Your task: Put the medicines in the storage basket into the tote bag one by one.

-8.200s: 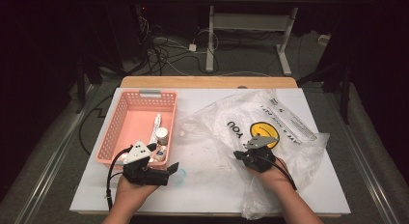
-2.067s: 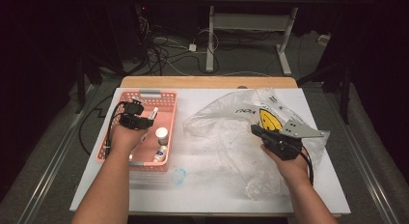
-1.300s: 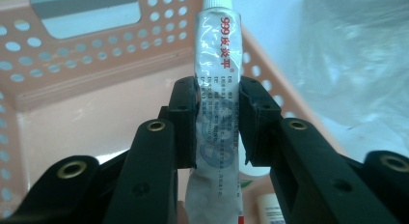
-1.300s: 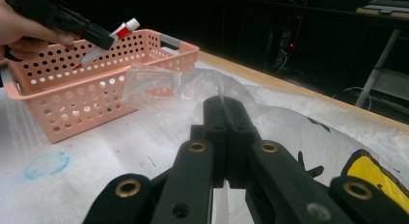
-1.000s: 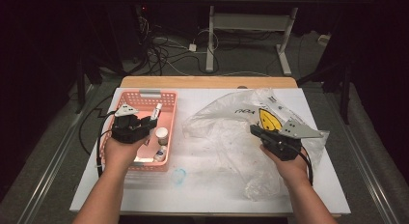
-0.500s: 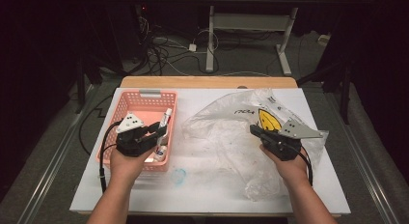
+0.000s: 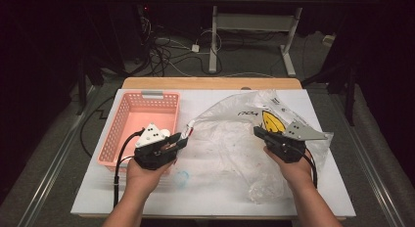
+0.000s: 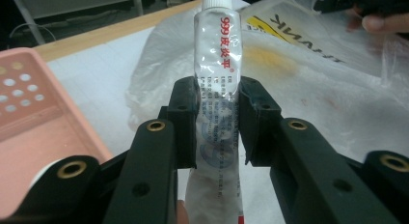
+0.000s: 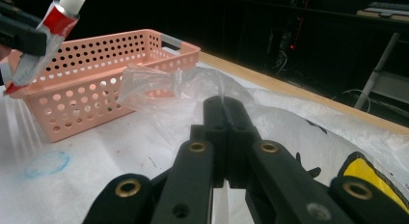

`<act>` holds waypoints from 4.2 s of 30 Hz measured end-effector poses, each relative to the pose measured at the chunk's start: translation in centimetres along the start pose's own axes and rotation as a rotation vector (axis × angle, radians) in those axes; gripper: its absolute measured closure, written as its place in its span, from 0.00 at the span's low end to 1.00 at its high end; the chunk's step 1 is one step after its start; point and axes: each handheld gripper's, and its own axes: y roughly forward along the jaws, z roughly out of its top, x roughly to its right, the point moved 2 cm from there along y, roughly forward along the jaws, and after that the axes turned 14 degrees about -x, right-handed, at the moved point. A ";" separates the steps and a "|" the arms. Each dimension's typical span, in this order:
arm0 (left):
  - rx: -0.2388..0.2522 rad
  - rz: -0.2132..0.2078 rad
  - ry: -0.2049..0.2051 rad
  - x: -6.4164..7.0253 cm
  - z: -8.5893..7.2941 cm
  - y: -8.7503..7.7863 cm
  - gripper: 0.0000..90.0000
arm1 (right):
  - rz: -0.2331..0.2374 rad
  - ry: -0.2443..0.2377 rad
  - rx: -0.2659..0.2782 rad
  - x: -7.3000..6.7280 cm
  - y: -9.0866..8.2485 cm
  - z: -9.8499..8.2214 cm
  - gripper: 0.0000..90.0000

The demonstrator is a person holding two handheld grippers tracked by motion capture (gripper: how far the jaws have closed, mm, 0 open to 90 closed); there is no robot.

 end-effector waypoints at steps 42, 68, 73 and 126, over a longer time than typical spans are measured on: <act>-0.134 -0.103 0.085 4.9 0.8 9.0 0.76 | 0.008 -0.002 0.011 -0.2 0.0 0.2 1.00; -0.150 -0.073 0.109 5.4 6.0 16.0 0.76 | 0.008 0.011 0.041 0.2 -0.6 0.6 1.00; -0.144 -0.058 0.100 5.3 6.5 17.3 0.76 | 0.007 0.016 0.047 0.4 -0.7 0.6 1.00; -0.128 -0.214 0.051 5.9 3.5 12.1 0.07 | 0.001 0.027 0.039 0.6 -0.9 0.3 1.00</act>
